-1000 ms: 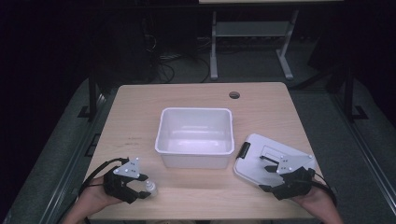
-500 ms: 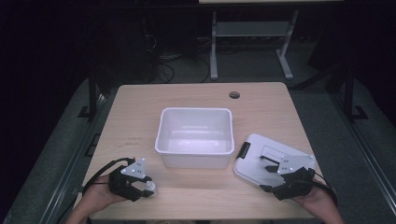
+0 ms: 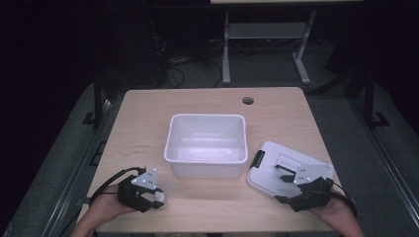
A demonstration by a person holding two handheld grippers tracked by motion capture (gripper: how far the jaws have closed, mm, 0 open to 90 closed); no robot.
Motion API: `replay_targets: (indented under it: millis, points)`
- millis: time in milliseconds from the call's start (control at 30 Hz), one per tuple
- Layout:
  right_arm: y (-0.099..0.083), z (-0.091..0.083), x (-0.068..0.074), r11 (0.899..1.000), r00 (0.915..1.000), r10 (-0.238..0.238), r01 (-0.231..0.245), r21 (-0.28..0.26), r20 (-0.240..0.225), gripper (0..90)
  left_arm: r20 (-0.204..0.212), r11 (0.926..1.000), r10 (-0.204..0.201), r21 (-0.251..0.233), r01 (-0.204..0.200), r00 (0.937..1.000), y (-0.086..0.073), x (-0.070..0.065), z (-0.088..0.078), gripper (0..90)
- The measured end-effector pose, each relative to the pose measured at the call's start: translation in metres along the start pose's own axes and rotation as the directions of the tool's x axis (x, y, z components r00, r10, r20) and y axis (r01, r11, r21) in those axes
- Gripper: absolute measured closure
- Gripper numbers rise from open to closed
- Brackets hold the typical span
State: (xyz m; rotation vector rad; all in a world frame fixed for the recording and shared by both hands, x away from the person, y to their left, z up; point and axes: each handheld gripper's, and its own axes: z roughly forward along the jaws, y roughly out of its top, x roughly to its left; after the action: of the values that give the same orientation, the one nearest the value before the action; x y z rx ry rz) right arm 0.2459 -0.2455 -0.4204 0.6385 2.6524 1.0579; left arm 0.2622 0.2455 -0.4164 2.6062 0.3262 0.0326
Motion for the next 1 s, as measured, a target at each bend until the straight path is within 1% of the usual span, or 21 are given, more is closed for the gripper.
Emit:
replay_targets:
  millis: [400, 567, 800, 933, 1000]
  points:
    - [-0.0008, -0.0005, 0.0011, 1.000, 1.0000, 0.004, -0.004, -0.001, -0.002, 33.0, 0.009, 1.0000, 0.005, 0.006, -0.005, 0.9999, 0.0030, 0.0010, 0.0029, 57.6]
    - [-0.0016, 0.0006, 0.0010, 1.000, 1.0000, -0.001, 0.001, 0.002, -0.003, 33.0, 0.007, 0.9996, 0.020, 0.018, -0.020, 0.9998, 0.0061, 0.0007, 0.0037, 59.2]
    - [-0.0021, -0.0006, 0.0012, 1.000, 1.0000, 0.005, -0.005, 0.001, -0.002, 33.0, 0.006, 0.9991, 0.030, 0.029, -0.030, 0.9995, 0.0082, -0.0001, 0.0038, 59.8]
    - [-0.0024, -0.0014, 0.0011, 1.000, 1.0000, 0.005, -0.005, -0.002, 0.001, 33.0, 0.009, 0.9993, 0.029, 0.025, -0.029, 0.9995, 0.0082, -0.0004, 0.0029, 59.9]
    - [-0.0024, -0.0020, 0.0011, 1.000, 1.0000, 0.002, -0.002, -0.005, 0.003, 33.0, 0.007, 0.9995, 0.027, 0.013, -0.027, 0.9996, 0.0087, -0.0002, -0.0009, 59.9]
